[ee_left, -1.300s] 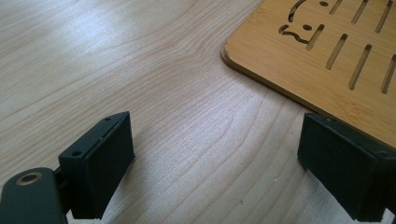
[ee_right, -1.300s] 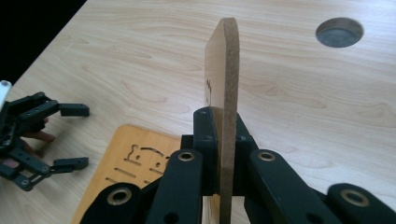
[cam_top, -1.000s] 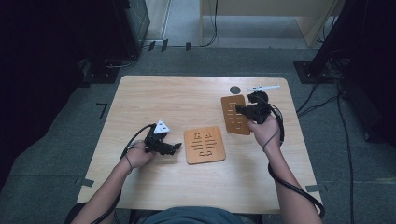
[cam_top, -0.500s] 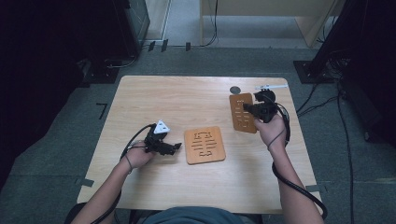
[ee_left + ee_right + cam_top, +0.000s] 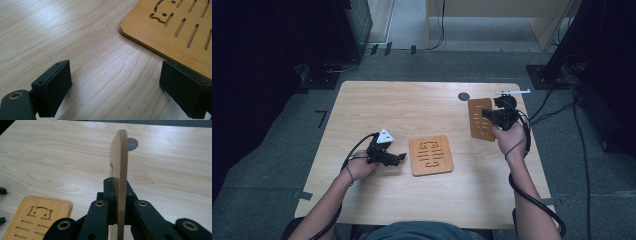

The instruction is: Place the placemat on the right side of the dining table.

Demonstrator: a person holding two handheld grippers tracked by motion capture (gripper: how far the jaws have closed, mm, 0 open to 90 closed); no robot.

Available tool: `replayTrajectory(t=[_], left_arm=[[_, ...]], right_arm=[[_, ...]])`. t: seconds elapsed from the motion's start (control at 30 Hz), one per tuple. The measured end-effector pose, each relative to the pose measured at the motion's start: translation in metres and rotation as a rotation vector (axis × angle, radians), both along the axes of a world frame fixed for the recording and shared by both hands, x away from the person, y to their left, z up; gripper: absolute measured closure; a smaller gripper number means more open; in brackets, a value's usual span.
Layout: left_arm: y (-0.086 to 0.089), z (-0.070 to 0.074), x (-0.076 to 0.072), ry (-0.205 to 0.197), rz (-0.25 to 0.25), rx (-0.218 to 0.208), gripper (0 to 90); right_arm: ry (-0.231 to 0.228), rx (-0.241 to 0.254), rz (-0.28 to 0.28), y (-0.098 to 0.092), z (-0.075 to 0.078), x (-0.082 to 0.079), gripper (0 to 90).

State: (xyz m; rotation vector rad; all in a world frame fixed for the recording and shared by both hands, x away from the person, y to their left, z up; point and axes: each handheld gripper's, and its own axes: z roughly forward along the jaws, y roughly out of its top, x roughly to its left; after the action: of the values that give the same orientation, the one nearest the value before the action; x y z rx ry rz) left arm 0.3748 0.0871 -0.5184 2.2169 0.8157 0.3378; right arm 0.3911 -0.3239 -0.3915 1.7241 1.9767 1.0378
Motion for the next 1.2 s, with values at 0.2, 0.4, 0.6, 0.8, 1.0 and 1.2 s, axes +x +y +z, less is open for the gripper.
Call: replayTrajectory(t=[0.2, 0.4, 0.6, 0.8, 1.0, 1.2], left_arm=[[0.000, 0.000, 0.000, -0.001, 0.000, 0.000, 9.6], [0.000, 0.000, 0.000, -0.001, 0.000, 0.001, 9.7], [0.000, 0.000, 0.000, 0.000, 0.000, 0.001, 9.6], [0.000, 0.000, 0.000, 0.000, 0.001, 0.000, 9.7], [0.000, 0.000, 0.000, 0.000, 0.000, 0.001, 9.7], [0.000, 0.000, 0.000, 0.000, 0.000, 0.001, 9.7]], right_arm=[[0.000, -0.015, -0.028, -0.008, 0.000, 0.000, 87.7], [0.015, -0.026, -0.058, -0.016, 0.000, -0.001, 87.8], [0.039, -0.031, -0.075, -0.022, 0.000, -0.001, 87.8], [0.067, -0.043, -0.097, -0.027, -0.001, 0.000, 87.8], [0.083, -0.047, -0.117, -0.029, 0.000, 0.000, 87.8], [0.095, -0.072, -0.137, -0.029, 0.001, 0.000, 87.7]])
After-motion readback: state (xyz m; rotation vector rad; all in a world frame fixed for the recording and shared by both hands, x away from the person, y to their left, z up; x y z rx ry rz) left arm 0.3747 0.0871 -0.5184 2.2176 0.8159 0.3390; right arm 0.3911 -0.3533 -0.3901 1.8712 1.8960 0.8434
